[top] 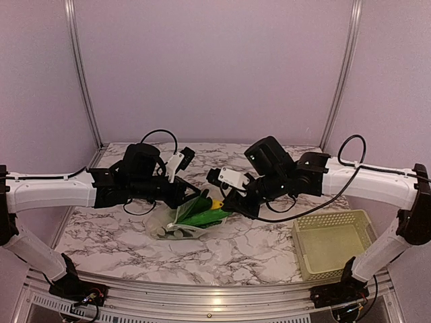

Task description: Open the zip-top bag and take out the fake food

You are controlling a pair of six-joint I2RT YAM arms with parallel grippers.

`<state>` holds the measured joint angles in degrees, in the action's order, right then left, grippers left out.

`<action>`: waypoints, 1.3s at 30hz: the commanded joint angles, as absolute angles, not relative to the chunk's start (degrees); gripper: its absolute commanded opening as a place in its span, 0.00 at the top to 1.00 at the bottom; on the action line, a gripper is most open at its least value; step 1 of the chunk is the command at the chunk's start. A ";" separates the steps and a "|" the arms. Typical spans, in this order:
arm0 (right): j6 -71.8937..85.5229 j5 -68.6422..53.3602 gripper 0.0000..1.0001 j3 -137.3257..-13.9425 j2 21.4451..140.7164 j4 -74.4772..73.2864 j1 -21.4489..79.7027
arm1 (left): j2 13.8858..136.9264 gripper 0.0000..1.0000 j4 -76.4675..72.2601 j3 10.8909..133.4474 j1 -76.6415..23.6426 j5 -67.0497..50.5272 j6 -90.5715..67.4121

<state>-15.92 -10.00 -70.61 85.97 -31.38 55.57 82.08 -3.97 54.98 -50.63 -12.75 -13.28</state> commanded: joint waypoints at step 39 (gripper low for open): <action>7.04 6.32 1.00 -62.81 54.79 -44.33 50.69 | 86.80 1.00 -5.71 55.34 -46.73 -12.16 -14.27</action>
<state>1.06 1.04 -63.51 58.11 -41.30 51.16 85.10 -5.76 55.00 -47.55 -11.99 -13.32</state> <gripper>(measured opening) 0.123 0.007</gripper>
